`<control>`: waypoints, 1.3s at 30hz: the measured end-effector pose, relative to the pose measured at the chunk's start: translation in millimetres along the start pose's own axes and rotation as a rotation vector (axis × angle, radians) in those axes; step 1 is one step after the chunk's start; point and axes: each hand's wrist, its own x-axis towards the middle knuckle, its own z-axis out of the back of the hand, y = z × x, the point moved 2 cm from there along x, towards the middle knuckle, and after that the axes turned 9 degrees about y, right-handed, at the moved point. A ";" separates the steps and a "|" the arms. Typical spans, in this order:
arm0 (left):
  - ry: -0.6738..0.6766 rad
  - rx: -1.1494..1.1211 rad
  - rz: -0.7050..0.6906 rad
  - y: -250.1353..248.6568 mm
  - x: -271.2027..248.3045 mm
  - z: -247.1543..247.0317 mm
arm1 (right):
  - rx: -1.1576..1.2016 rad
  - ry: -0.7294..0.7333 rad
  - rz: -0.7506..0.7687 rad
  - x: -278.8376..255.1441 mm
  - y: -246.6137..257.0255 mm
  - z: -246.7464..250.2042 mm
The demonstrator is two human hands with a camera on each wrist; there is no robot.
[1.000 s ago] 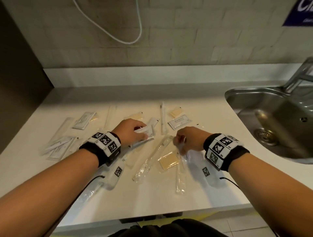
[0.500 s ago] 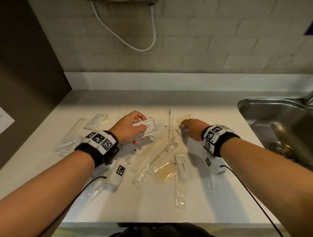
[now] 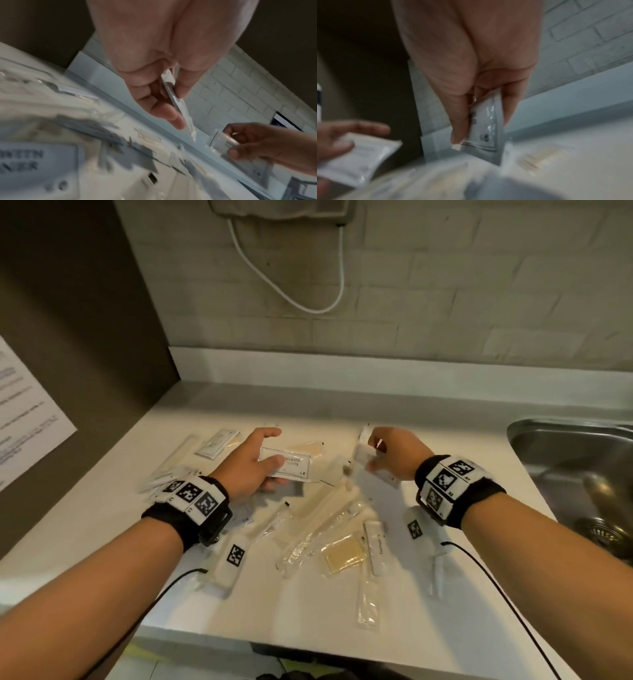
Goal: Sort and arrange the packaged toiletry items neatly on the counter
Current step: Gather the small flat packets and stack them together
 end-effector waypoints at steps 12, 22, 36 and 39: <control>-0.010 -0.353 -0.025 -9.9 -55.7 51.1 | 0.254 0.095 0.557 -3.3 176.4 0.0; -0.177 -0.349 -0.085 27.3 -53.9 112.7 | -0.007 -0.033 0.358 23.7 197.3 -54.0; -0.228 -0.380 -0.134 45.8 -32.8 159.2 | -0.523 0.379 0.493 15.4 203.3 -147.0; -0.243 -0.383 -0.142 44.4 -30.5 169.8 | -0.337 0.428 0.426 21.0 202.3 -141.0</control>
